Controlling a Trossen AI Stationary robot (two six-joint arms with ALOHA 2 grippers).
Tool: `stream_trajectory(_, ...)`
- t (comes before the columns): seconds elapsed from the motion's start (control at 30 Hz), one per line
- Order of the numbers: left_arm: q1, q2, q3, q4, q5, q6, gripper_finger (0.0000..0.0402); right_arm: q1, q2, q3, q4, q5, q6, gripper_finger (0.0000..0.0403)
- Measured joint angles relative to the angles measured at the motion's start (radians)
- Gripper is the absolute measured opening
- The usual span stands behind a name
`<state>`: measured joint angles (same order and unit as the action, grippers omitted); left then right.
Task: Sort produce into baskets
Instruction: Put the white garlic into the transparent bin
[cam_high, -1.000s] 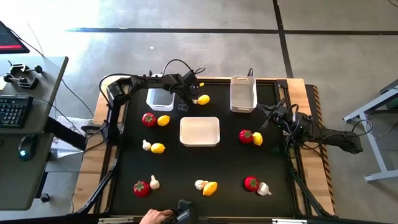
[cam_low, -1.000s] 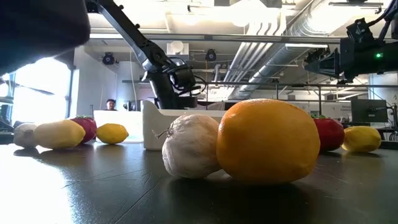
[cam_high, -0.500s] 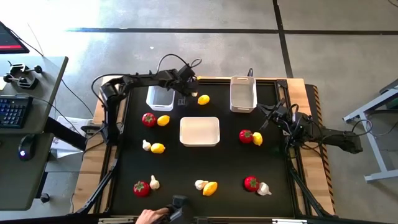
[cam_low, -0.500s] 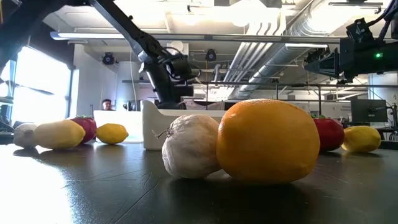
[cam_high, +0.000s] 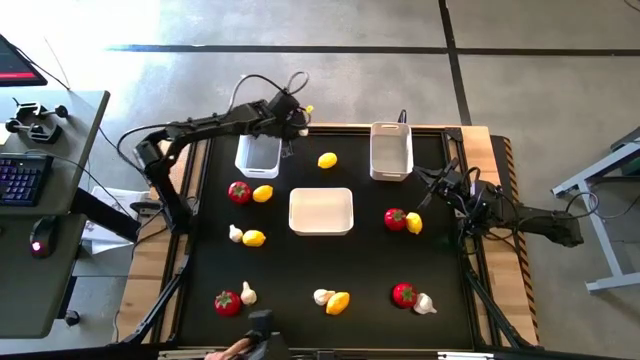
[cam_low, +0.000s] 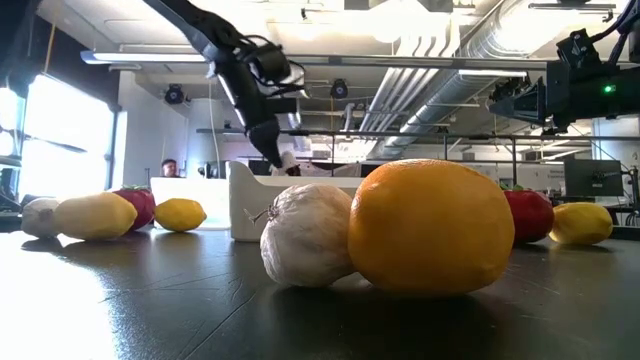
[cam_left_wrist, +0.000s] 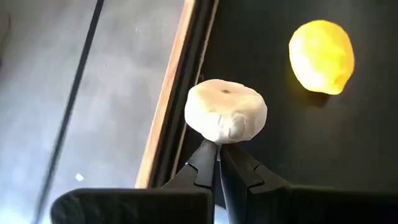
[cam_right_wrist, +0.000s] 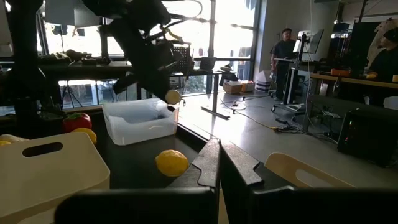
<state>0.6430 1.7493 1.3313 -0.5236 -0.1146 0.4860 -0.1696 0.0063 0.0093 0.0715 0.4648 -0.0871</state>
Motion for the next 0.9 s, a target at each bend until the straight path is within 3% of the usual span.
stream_trajectory(0.33,0.126,-0.179,-0.237,0.005,-0.007,-0.218,0.0000,0.000,0.000,0.000,0.000,0.000,0.000,0.0000)
stream_trajectory(0.57,0.195,-0.133,-0.273,-0.002,-0.007,-0.256,0.0000,0.000,0.000,0.000,0.000,0.000,0.000,0.0000)
stream_trajectory(0.9,0.243,-0.022,-0.273,-0.004,-0.004,-0.197,0.0000,0.000,0.000,0.000,0.000,0.000,0.000,0.0000)
